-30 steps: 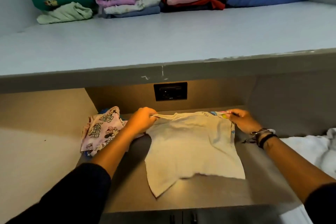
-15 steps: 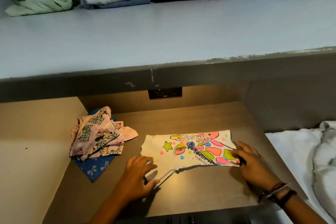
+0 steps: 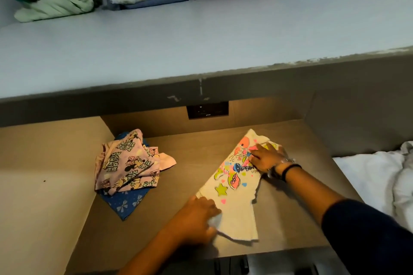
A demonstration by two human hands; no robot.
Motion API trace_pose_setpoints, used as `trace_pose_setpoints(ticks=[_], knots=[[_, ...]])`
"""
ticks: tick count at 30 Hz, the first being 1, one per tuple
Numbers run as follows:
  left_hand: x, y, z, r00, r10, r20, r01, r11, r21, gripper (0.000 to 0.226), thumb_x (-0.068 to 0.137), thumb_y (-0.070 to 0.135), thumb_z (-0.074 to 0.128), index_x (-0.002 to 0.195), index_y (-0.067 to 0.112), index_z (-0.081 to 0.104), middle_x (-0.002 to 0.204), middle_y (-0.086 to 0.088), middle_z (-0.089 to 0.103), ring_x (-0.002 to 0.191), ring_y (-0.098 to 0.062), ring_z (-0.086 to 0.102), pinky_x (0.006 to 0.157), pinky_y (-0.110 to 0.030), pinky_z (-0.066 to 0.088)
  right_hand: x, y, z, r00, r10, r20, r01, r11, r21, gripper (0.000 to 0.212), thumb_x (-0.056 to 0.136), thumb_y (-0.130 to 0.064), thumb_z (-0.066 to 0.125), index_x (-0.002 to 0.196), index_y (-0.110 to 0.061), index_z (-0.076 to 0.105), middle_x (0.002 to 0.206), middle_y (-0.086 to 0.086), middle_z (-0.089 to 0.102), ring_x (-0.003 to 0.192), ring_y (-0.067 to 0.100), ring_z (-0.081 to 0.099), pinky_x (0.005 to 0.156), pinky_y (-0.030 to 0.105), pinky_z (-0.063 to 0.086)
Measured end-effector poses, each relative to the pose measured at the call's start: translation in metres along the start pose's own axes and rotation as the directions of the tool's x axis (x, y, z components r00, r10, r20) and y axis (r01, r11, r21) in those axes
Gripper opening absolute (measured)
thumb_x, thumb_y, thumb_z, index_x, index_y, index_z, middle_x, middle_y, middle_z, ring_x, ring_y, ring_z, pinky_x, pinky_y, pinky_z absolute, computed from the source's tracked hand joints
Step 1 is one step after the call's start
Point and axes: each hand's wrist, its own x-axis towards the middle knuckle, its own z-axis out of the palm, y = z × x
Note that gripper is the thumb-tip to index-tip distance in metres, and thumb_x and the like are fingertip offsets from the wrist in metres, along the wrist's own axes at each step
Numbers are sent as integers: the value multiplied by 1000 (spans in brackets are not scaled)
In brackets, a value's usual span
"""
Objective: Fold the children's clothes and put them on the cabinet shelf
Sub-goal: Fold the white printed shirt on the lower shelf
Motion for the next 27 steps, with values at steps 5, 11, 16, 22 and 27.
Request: trace_pose_setpoints(ticks=[5,11,16,22,27], knots=[[-9,35,25,979,200,-36,-201,980,-10,71,79,41,57,146,34,35,153,8,38,144,-12,20,116,-46,3,-29,-44,6,979,-189,-79,182,980,-82,51,94,-54,26,140,-35,41,163,0,11,148,27,11,117,54,8],[-15,23,54,976,213,40,-215,974,73,99,78,71,54,153,39,-2,160,14,-20,141,-6,-29,110,-37,-25,-153,-30,81,843,-529,-103,501,840,-208,80,87,-78,19,146,-27,36,162,3,19,148,29,18,118,57,14],[-19,30,76,958,234,-168,-201,961,192,73,90,38,60,153,33,21,164,2,10,151,-22,10,116,-44,0,-198,-5,117,849,-518,-108,459,822,-337,84,71,-64,64,142,-23,45,149,5,46,134,24,43,100,52,47],[-32,38,71,860,356,-366,-292,931,219,51,63,30,86,112,31,72,119,9,72,106,-10,69,90,-32,55,-199,2,118,691,-592,-416,577,798,-176,59,53,-14,89,109,-22,71,120,0,71,109,21,68,90,46,54],[-50,44,45,947,138,-290,-221,935,-276,31,92,41,53,109,21,70,111,3,72,103,-10,62,96,-27,48,-205,0,94,792,-407,-455,552,796,249,29,75,-5,70,101,-17,73,96,-2,76,83,15,71,72,30,59]])
